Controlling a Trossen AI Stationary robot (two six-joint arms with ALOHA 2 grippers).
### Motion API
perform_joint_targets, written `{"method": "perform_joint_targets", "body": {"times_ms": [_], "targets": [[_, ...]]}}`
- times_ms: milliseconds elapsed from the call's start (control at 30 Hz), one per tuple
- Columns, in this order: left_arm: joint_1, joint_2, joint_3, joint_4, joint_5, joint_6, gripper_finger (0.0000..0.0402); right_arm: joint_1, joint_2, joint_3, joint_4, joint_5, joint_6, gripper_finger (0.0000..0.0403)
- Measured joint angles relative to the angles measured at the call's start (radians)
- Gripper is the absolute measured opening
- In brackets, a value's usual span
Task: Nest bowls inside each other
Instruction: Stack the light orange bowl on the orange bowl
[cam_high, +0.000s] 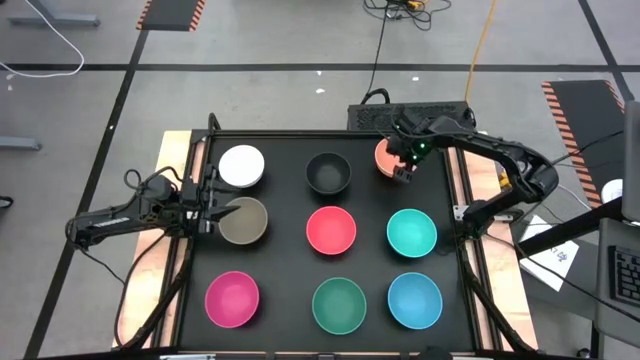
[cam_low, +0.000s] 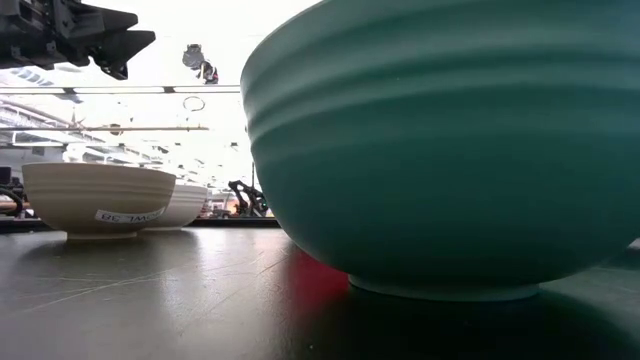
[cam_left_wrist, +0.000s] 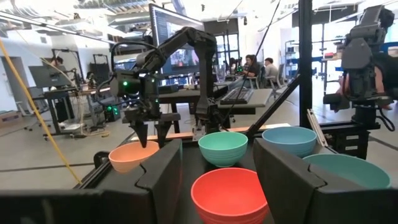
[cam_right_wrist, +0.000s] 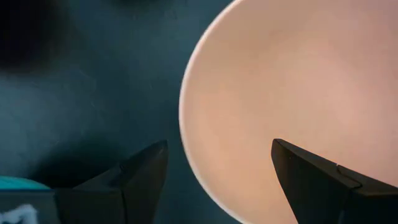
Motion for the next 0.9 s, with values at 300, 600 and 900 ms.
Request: {"method": "perform_joint_targets", "body": {"times_ms": [300, 600, 900], "targets": [[0.0, 0.0, 0.0, 0.001, 0.0, 0.0, 0.02, 0.0, 0.073, 0.0, 0.016, 0.005, -0.014, 0.028], [0.0, 0.0, 0.0, 0.001, 0.0, 0.0, 0.02, 0.028, 0.072, 0.0, 0.088, 0.001, -0.019, 0.0231], [0.0, 0.0, 0.0, 0.001, 0.018, -0.002, 0.02, 0.039, 0.113, 0.0, 0.107, 0.001, 0.032, 0.0215]]}}
